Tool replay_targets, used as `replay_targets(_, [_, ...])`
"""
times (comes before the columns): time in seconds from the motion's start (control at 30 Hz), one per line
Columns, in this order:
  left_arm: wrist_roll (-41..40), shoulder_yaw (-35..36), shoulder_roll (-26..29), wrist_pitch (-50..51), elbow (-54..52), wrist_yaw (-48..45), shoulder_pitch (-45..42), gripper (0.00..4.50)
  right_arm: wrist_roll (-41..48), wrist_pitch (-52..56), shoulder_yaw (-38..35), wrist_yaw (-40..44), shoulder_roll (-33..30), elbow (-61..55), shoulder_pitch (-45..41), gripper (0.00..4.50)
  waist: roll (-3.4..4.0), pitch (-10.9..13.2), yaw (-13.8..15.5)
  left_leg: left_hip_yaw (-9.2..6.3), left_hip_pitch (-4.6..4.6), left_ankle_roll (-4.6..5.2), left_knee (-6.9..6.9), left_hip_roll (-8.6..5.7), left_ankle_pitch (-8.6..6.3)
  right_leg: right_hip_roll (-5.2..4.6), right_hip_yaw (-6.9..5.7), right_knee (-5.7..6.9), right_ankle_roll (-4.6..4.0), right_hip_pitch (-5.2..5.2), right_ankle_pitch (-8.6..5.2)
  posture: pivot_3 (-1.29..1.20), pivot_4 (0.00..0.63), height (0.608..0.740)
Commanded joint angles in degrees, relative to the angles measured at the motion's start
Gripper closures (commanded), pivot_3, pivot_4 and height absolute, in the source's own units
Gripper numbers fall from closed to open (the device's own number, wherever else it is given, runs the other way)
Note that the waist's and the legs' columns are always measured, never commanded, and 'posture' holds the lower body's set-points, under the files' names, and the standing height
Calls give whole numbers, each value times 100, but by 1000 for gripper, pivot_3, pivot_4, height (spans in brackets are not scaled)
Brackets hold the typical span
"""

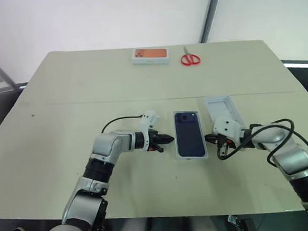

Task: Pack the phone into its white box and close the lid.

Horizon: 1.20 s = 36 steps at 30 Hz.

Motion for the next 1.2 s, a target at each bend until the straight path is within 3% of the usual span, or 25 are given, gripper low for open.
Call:
replay_targets(0.03, [23,146,410,-136,-297,-143,200,4500,84,35,-343,74,-327,-162,-16,4483,1,1,-36,1,0,0,-2,1,0,0,0,0,0,-2,0,0,150,740])
replay_targets(0.3, [-66,721,853,-815,-459,-177,270,4500,1014,1141,-906,116,-282,-410,-528,4483,7,6,-178,5,-3,-4,-24,9,3,3,7,1,-1,-21,0,0,150,740])
replay_targets(0.33, [-115,863,843,-893,-397,-157,207,4248,1046,1338,-929,20,-267,-303,-676,4241,7,6,-168,5,-5,-5,-24,9,3,3,7,1,-1,-24,0,0,150,740])
replay_targets(0.43, [-154,1049,915,-1141,-420,-249,113,3246,780,1522,-761,-296,-310,-48,-919,3190,5,7,-136,5,-8,-5,-23,7,4,1,8,2,-1,-27,1,0,150,740])
replay_targets(0.63, [-389,1178,1209,-1507,-761,-890,332,233,791,2779,-448,-957,74,-320,-1062,53,6,7,-138,8,-11,-6,-29,6,4,-1,11,0,-2,-34,1,0,150,740])
replay_targets(0.87, [-648,1344,1790,-2308,-1153,-2055,929,103,1034,4572,-745,-1614,300,-456,-1574,14,14,11,-251,19,-22,-14,-38,9,10,-1,25,15,-4,-62,1,0,150,740])
replay_targets(0.97, [-490,1299,1854,-2815,-1223,-2197,1089,103,1099,5180,-597,-1808,295,-809,-1517,14,14,11,-238,15,-22,-13,-41,11,10,-1,23,12,-5,-60,1,0,150,740])
replay_targets(1.2, [-495,1231,1890,-3043,-1434,-2229,1256,103,1351,6964,-1131,-2478,878,-1207,-1880,14,17,12,-250,17,-23,-12,-41,9,9,-2,26,11,-5,-62,2,0,150,740])
